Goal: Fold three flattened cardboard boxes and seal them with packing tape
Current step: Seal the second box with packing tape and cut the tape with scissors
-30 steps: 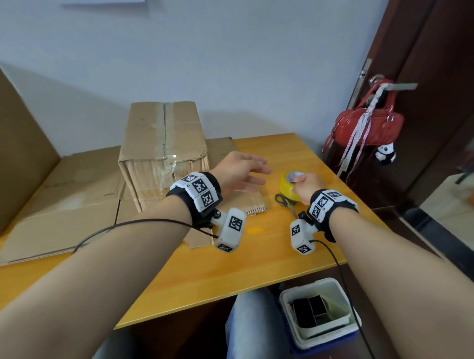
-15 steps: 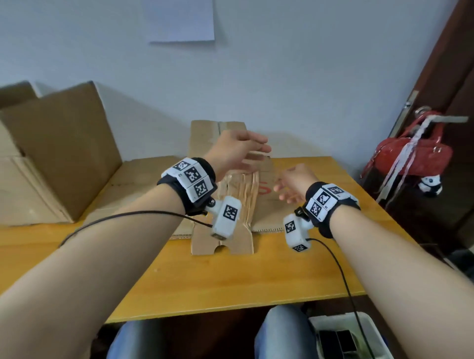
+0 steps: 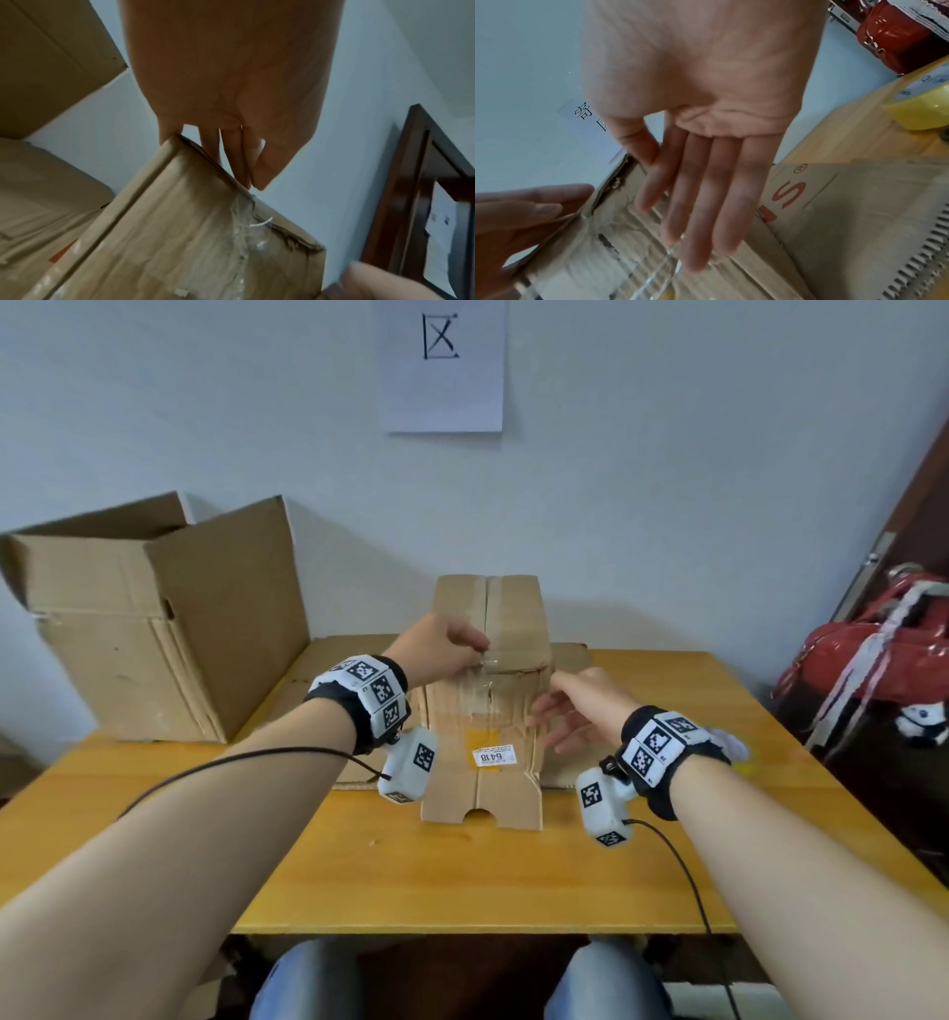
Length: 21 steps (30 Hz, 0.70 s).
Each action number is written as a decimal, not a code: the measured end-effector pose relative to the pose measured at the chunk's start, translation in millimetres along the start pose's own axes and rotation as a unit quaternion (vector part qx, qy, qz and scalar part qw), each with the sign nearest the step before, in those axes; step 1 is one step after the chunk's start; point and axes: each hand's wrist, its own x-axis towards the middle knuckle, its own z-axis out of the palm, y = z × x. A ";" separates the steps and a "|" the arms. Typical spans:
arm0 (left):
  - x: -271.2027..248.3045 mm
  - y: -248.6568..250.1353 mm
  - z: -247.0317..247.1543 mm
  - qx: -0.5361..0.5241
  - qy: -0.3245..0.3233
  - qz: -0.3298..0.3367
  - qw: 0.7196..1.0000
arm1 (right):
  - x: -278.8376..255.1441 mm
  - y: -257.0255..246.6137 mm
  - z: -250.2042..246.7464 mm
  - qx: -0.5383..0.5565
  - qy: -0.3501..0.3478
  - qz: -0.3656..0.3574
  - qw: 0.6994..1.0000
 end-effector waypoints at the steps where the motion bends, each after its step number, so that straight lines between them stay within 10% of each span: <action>1: 0.4 -1.6 -0.1 0.001 -0.006 -0.003 1.000 | -1.2 0.0 1.3 0.000 -0.017 0.002 1.000; 21: 5.0 -4.3 11.7 0.034 -0.037 0.042 0.998 | -1.5 1.1 35.5 0.137 -0.065 -0.015 0.988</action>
